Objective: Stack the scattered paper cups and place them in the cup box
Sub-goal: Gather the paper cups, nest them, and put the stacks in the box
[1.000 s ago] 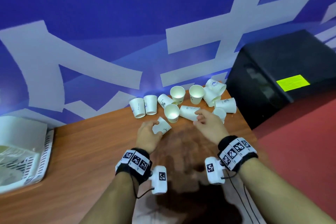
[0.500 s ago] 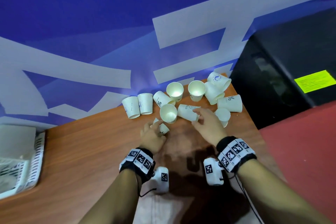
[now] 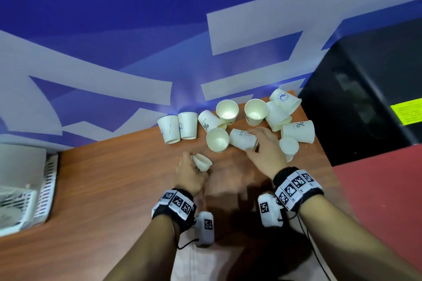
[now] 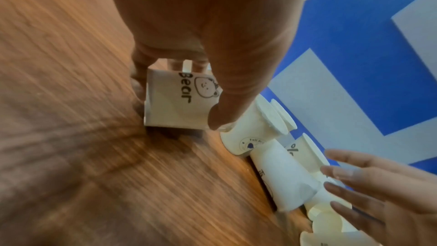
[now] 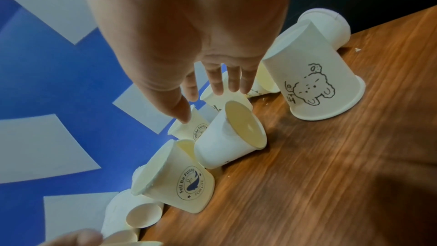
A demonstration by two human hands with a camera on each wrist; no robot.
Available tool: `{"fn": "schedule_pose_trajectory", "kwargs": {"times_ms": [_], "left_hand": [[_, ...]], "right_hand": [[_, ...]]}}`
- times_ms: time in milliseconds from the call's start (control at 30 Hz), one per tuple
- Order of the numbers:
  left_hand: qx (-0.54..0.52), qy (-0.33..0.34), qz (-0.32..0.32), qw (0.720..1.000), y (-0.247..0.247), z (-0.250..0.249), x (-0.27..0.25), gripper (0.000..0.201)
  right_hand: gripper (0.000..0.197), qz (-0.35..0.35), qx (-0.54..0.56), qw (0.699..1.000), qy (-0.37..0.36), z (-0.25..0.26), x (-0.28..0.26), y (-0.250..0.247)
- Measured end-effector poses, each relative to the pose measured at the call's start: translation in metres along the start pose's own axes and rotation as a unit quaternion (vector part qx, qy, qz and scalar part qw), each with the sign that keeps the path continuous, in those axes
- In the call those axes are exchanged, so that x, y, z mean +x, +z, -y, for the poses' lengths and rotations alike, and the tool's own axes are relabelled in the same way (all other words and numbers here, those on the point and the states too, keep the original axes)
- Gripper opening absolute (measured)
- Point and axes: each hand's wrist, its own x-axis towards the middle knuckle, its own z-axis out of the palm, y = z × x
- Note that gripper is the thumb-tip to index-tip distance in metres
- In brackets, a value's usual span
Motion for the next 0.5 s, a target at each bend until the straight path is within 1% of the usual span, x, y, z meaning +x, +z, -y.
{"fn": "schedule_pose_trajectory", "kwargs": {"times_ms": [100, 200, 367, 500], "left_hand": [[-0.095, -0.009, -0.033, 0.995, -0.009, 0.009, -0.008, 0.064], [-0.148, -0.02, -0.053, 0.987, -0.02, 0.017, -0.013, 0.06], [-0.195, -0.033, -0.081, 0.977, -0.032, 0.025, -0.02, 0.061], [-0.184, -0.035, -0.099, 0.977, -0.04, 0.027, -0.025, 0.07]], "right_hand": [[0.057, 0.009, -0.027, 1.0, 0.009, -0.001, 0.005, 0.005], [0.061, 0.018, -0.065, 0.998, 0.014, -0.003, 0.009, 0.009], [0.07, 0.052, -0.087, 0.995, 0.018, -0.009, 0.015, 0.02], [0.071, 0.048, -0.089, 0.994, 0.038, -0.011, 0.015, 0.028]]}}
